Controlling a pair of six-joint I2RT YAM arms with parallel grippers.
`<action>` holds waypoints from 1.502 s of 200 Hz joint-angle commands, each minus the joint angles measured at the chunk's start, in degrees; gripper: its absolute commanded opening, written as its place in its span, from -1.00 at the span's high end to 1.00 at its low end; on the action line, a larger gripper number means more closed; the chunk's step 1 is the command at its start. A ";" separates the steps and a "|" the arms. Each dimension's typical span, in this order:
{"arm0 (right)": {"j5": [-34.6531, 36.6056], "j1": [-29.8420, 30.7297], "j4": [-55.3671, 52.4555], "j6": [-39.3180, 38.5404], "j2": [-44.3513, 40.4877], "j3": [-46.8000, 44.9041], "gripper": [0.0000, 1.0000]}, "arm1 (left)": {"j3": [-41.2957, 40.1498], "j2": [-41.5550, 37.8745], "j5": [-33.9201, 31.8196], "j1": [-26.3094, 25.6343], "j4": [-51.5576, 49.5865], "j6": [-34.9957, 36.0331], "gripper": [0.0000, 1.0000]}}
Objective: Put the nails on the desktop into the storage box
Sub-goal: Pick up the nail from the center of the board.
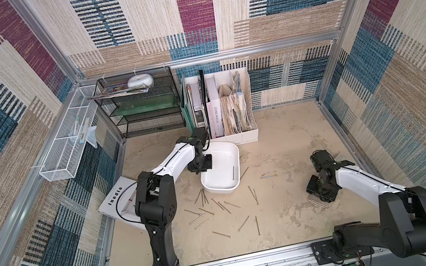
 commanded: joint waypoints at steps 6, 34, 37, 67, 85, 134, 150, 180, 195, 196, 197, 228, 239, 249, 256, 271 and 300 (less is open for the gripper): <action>-7.31 0.16 0.10 2.22 -1.15 -2.59 -0.01 | 0.46 -0.75 1.05 -0.01 -0.14 -0.53 1.00; -8.81 0.88 -0.37 3.05 -3.52 -3.43 0.01 | 0.53 -0.84 1.11 -0.02 -0.13 -0.52 1.00; -8.80 1.03 -0.51 3.17 -3.70 -3.40 0.01 | 0.43 -0.82 1.13 -0.02 -0.12 -0.53 1.00; -10.85 3.42 -0.16 4.69 -4.92 -4.35 0.01 | 0.55 -0.92 1.14 0.00 -0.12 -0.59 1.00; -10.43 4.89 -0.05 5.67 -4.43 -4.61 0.01 | 0.46 -0.91 1.03 -0.02 -0.14 -0.49 1.00; -11.48 8.22 1.29 7.73 -3.53 -4.50 0.01 | 0.42 -0.91 1.11 0.00 -0.05 -0.49 1.00; -11.16 9.66 0.79 8.10 -3.11 -3.25 0.01 | 0.47 -0.91 0.79 -0.02 -0.10 -0.47 1.00; -5.21 9.68 -5.08 6.39 -3.05 2.21 -0.02 | 0.36 -0.91 0.94 -0.01 -0.05 -0.49 1.00; -3.94 9.57 -7.76 5.58 -3.82 4.90 -0.03 | 0.48 -1.08 0.96 0.06 -0.12 -0.42 1.00; -3.85 9.52 -7.83 5.49 -3.84 5.10 -0.03 | 0.47 -1.08 1.00 0.02 -0.12 -0.44 1.00; -3.76 9.63 -8.08 5.41 -3.90 5.25 -0.03 | 0.47 -1.04 0.98 0.05 -0.12 -0.45 1.00; -1.02 9.59 -16.72 1.70 -3.91 10.94 -0.04 | 0.43 -1.26 1.14 0.03 -0.05 -0.46 1.00; -0.75 9.63 -19.41 0.74 -4.18 12.28 -0.03 | 0.46 -1.26 1.44 0.02 -0.12 -0.54 1.00; -1.48 9.58 -20.41 0.58 -5.00 11.99 0.01 | 0.50 -1.19 1.48 0.01 -0.04 -0.56 1.00; -3.22 9.61 -19.80 0.44 -5.66 10.63 0.04 | 0.51 -1.26 1.76 0.03 0.01 -0.65 1.00; -6.51 9.57 -19.43 0.84 -6.39 7.80 0.06 | 0.48 -1.22 2.04 0.03 0.05 -0.72 1.00; -7.16 9.60 -16.74 3.42 -7.74 4.71 0.02 | 0.54 -1.61 2.31 0.03 0.10 -0.72 1.00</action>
